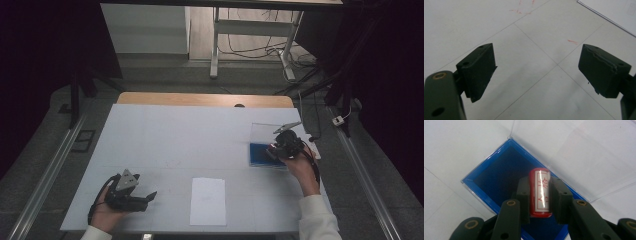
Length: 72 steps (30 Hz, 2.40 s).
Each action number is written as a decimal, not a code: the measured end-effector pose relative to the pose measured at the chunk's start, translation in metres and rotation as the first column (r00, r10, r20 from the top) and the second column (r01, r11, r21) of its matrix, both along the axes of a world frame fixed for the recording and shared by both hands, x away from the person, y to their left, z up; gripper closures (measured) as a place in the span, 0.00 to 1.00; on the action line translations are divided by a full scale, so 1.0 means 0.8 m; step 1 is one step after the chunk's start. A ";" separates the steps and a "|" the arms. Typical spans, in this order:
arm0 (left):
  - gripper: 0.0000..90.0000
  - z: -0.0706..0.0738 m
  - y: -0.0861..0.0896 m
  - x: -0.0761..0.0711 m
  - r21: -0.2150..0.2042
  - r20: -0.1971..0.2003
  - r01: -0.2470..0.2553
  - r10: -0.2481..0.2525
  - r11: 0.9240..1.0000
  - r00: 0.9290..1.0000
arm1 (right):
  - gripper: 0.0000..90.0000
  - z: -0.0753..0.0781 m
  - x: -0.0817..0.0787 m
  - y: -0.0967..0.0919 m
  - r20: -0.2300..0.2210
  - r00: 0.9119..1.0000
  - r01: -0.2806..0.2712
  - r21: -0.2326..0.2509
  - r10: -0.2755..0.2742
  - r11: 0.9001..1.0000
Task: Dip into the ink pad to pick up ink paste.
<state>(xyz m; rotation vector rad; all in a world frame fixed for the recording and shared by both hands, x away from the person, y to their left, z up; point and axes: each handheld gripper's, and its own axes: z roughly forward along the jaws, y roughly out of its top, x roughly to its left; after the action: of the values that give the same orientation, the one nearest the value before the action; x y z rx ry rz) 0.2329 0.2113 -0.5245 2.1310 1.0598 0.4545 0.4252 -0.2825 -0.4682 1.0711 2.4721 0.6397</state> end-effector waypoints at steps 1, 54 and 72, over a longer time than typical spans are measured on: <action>0.16 0.000 0.000 0.000 0.000 0.000 -0.001 0.001 1.000 1.000 | 0.79 0.000 0.000 0.000 0.000 1.000 0.002 0.000 -0.002 1.000; 0.16 0.002 0.005 0.001 -0.014 0.003 -0.008 0.008 1.000 1.000 | 0.78 0.037 -0.025 -0.022 0.083 0.996 -0.061 0.242 0.042 0.968; 0.16 0.002 0.005 0.002 -0.010 0.005 -0.004 0.004 1.000 1.000 | 0.78 0.051 -0.053 -0.026 0.130 0.988 -0.124 0.309 0.087 0.943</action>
<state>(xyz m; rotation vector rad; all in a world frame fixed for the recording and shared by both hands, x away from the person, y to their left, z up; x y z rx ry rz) 0.2347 0.2153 -0.5227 2.1184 1.0618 0.4548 0.3829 -0.3032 -0.4273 0.9822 2.3905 1.1311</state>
